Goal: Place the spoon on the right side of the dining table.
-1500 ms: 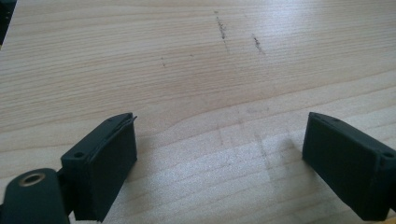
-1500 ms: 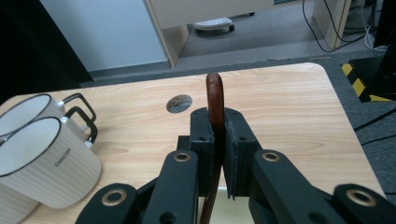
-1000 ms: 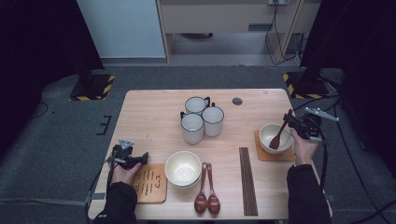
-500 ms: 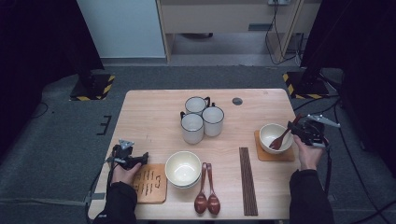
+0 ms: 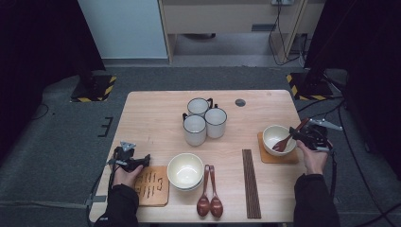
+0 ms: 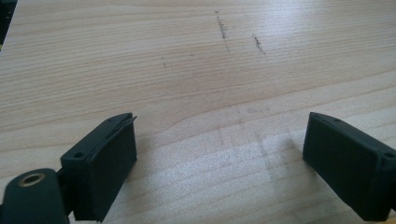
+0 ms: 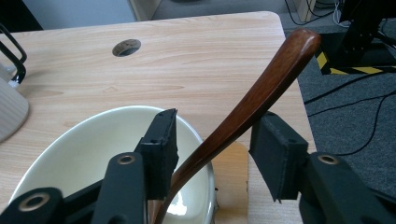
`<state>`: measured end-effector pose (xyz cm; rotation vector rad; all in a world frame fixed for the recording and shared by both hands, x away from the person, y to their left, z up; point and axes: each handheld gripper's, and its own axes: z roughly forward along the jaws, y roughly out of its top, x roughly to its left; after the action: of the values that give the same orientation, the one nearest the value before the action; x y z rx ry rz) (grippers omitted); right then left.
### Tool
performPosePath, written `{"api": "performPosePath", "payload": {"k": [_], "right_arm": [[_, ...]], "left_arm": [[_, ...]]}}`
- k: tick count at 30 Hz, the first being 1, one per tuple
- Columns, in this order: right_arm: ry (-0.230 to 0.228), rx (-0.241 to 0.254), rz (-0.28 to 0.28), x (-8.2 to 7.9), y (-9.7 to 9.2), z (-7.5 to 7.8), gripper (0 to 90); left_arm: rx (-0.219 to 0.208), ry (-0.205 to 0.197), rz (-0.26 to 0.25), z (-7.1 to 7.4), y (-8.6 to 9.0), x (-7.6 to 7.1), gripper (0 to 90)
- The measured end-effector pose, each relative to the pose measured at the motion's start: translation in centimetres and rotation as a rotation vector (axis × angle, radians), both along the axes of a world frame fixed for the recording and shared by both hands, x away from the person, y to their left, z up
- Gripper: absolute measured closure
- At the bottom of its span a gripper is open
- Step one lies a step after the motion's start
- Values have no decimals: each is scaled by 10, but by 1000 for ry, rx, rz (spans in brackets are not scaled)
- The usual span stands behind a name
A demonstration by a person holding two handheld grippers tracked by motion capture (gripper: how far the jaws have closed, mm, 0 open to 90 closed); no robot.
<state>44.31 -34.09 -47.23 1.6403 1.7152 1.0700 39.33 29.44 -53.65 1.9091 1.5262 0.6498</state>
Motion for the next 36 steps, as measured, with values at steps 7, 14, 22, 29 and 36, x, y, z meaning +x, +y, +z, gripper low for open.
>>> {"api": "performPosePath", "payload": {"k": [7,14,22,29,36], "right_arm": [[10,0,5,0,2,-1,429],[29,8,-1,0,1,-2,397],[46,10,22,-1,4,-2,325],[61,5,22,-4,6,1,290],[69,-9,27,-8,7,5,269]], "left_arm": [[0,0,0,0,0,0,85],[0,0,0,0,0,0,85],[0,0,0,0,0,0,84],[-1,0,0,0,0,0,85],[0,0,0,0,0,0,84]]}}
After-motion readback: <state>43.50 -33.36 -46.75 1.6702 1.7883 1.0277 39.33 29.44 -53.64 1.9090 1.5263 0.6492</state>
